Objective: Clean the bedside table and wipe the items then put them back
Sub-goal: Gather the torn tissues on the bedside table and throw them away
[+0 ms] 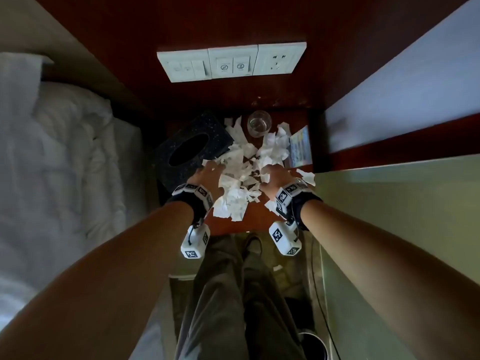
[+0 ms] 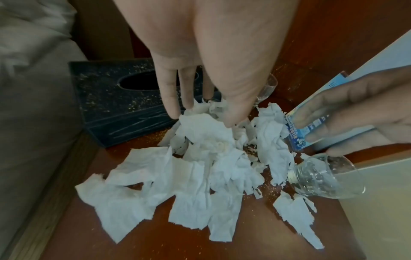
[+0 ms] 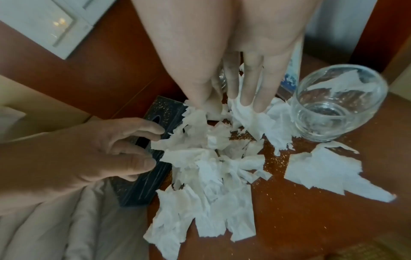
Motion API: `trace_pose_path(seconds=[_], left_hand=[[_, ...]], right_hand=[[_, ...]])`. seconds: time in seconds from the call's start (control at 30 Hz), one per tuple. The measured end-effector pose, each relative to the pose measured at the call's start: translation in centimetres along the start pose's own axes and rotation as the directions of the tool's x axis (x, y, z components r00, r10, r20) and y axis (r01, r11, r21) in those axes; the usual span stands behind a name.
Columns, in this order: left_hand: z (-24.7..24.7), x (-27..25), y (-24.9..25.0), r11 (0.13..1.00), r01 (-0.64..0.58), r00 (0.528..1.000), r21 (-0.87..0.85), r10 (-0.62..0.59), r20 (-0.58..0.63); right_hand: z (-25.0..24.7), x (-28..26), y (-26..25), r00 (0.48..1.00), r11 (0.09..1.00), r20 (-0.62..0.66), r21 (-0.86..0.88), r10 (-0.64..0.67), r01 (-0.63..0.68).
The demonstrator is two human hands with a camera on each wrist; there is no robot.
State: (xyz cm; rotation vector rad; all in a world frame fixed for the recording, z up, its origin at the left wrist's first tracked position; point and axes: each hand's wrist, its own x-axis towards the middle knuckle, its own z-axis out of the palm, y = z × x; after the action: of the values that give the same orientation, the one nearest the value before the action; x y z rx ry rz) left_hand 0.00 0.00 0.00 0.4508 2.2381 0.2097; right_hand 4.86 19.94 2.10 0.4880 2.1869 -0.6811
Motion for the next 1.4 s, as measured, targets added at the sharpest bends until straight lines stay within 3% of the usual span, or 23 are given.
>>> trace_pose_path(seconds=[0.2,0.4,0.6,0.73,0.87,1.0,1.13,1.3,1.4], left_hand=[[1.2,4.3,0.2,0.983,-0.088,0.994,0.160,0.076,0.083],[3.2,7.4,-0.1,0.978,-0.129,0.984,0.165,0.106,0.144],[3.8,9.0,-0.4,0.982,-0.113,0.993,0.154,0.108,0.044],[3.2,9.2,0.0,0.973,-0.131,0.991,0.188,0.131,0.008],[2.5,8.5,0.0,0.985,-0.128,0.992,0.116,0.129,-0.004],[2.0,7.9,-0.3,0.991,-0.125,0.989,0.053,0.129,-0.067],[1.6,7.3,-0.8,0.992,-0.118,0.983,0.051,0.124,-0.132],[0.9,6.1,-0.7,0.999,-0.049,0.988,-0.025,0.044,-0.148],[0.5,5.2,-0.2,0.998,-0.008,0.987,-0.066,-0.003,-0.163]], right_hand=[[0.5,3.9,-0.1,0.998,0.999,-0.026,-0.013,0.049,-0.050],[0.7,6.4,0.4,0.992,0.991,-0.038,-0.068,0.117,-0.119],[1.4,9.1,1.1,0.993,0.992,-0.029,-0.055,0.111,-0.112],[0.9,9.7,1.4,0.992,0.988,-0.078,-0.108,0.104,-0.112],[1.6,10.0,1.7,0.979,0.992,-0.162,-0.015,0.125,-0.129],[2.4,10.4,1.5,0.985,0.985,-0.162,-0.147,0.061,-0.086],[2.5,11.6,1.5,0.986,0.982,-0.159,-0.170,0.058,-0.085],[2.2,11.1,2.0,0.963,0.993,-0.267,-0.094,0.044,-0.072],[1.8,10.2,2.7,0.946,0.996,-0.314,0.062,0.078,-0.062]])
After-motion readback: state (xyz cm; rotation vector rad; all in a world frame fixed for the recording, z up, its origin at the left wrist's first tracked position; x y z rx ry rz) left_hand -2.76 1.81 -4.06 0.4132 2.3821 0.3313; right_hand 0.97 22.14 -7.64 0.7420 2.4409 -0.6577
